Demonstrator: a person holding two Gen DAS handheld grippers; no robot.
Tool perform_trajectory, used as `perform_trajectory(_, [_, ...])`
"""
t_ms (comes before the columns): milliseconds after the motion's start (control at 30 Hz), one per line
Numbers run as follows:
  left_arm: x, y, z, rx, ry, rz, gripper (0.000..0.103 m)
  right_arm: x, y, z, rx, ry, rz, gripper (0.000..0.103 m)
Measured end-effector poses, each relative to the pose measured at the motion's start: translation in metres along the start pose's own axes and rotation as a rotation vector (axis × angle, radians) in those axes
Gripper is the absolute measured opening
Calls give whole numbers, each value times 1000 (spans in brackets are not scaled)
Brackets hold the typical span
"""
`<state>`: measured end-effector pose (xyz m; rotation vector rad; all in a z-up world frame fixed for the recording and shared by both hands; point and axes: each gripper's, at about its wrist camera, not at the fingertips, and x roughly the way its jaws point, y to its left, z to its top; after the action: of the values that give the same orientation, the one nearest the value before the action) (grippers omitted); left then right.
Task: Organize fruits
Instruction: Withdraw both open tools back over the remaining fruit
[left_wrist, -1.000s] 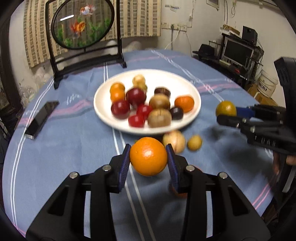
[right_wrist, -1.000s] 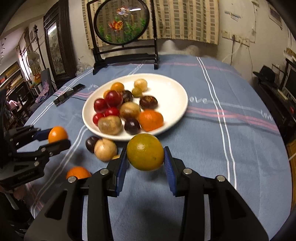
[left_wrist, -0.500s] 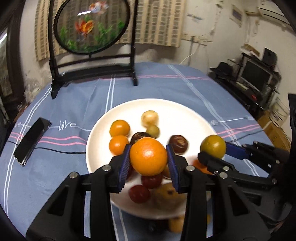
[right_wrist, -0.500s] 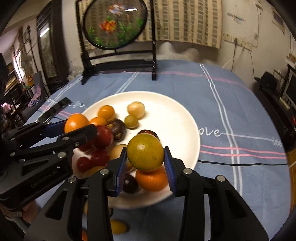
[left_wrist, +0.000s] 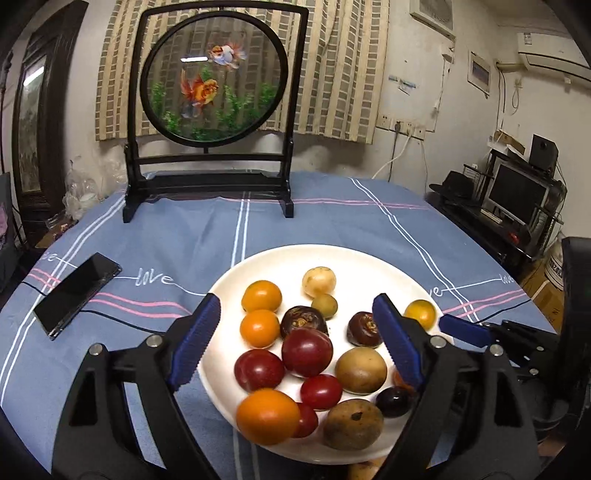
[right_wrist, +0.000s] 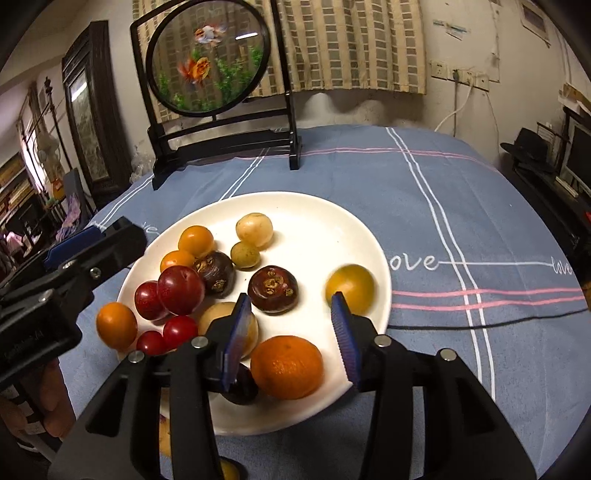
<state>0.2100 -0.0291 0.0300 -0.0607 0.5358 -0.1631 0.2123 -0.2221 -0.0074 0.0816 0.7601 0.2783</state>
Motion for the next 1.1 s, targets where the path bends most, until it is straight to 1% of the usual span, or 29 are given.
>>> perform_trajectory(67, [-3, -2, -1, 16, -4, 6, 92, -4, -2, -1, 18, -7, 9, 45])
perform_trajectory(200, [0, -4, -5, 46, 13, 17, 93, -6, -2, -5, 28, -1, 19, 45])
perform_trajectory(333, [6, 3, -8, 25, 61, 23, 93, -5, -5, -6, 39, 5, 12, 45])
perform_trajectory(400, [5, 6, -8, 13, 67, 25, 93, -6, -7, -6, 47, 4, 13, 45])
perform_trajectory(500, [-4, 12, -11, -15, 79, 25, 93, -5, -10, -7, 59, 8, 20, 45])
perform_trajectory(567, [-15, 15, -17, -43, 105, 3, 93, -5, -11, -7, 65, 10, 29, 45])
perform_trajectory(667, [-33, 15, -26, -36, 113, -23, 93, -6, -10, -9, 59, 7, 42, 45])
perform_trajectory(700, [-39, 15, -29, -27, 111, -21, 93, -7, -10, -10, 57, 8, 44, 46])
perform_trajectory(733, [-46, 14, -35, -14, 109, -18, 93, -7, -10, -11, 55, 9, 47, 52])
perform_trajectory(767, [-50, 14, -40, -3, 113, -18, 94, -9, -9, -15, 56, 6, 53, 63])
perform_trajectory(933, [-69, 13, -63, 21, 149, -30, 94, -26, -5, -33, 61, 16, 102, 63])
perform_trajectory(1033, [-77, 10, -75, 33, 174, -43, 94, -38, -2, -41, 58, 19, 108, 63])
perform_trajectory(1100, [-81, 7, -80, 43, 182, -47, 94, -45, 1, -46, 34, 28, 92, 63])
